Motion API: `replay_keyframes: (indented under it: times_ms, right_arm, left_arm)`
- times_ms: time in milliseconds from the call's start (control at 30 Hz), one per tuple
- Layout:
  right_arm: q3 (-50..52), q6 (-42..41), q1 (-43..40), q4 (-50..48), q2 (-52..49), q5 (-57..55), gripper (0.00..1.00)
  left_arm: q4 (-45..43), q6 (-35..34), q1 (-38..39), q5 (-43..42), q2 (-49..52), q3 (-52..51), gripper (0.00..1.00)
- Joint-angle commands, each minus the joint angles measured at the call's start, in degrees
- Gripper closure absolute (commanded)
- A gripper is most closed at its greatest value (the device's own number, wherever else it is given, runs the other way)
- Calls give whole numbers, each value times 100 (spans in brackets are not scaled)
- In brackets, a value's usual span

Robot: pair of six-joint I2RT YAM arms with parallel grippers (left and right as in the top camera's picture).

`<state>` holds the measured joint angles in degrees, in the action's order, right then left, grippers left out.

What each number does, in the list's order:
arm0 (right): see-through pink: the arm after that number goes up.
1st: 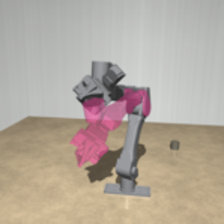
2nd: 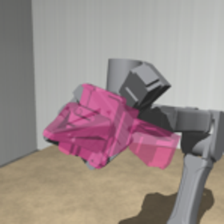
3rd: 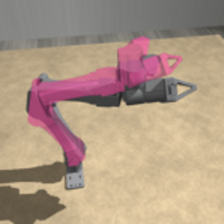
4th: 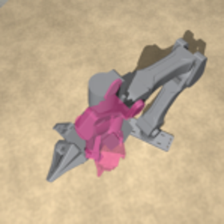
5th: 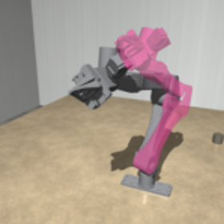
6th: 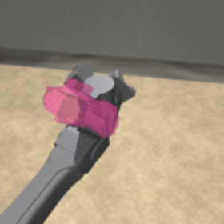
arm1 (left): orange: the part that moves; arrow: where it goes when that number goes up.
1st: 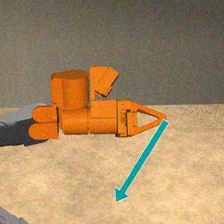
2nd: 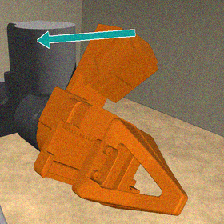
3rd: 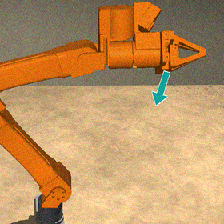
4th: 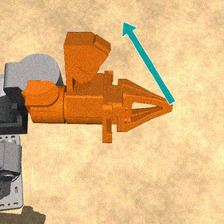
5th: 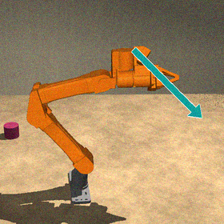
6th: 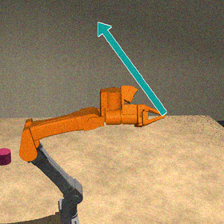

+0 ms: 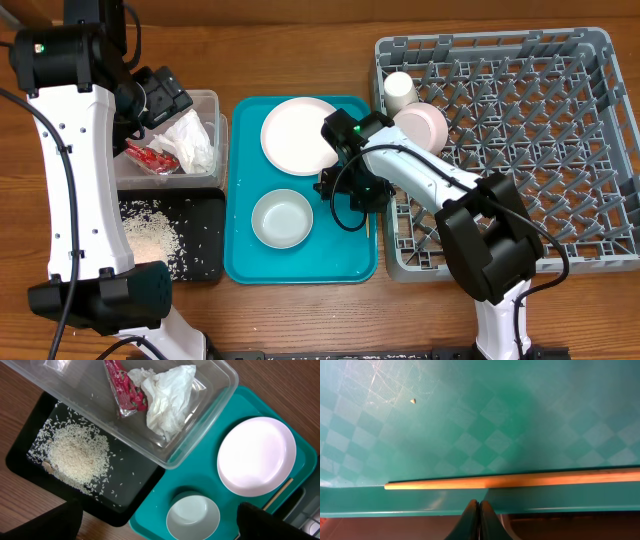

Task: Sort waste into correct bins and load items into the dishwasher

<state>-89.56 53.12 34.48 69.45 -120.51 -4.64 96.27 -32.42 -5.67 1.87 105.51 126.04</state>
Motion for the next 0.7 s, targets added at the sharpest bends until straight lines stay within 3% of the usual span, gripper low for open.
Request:
replay_keyframes:
  times_ms: [0, 667]
  right_arm:
    - [48, -26, -48, -17, -11, 101, 96]
    - [452, -26, 0, -645, -17, 251, 96]
  left_arm:
    - [9, 70, 11, -20, -50, 11, 0]
    - [7, 70, 11, -20, -50, 11, 0]
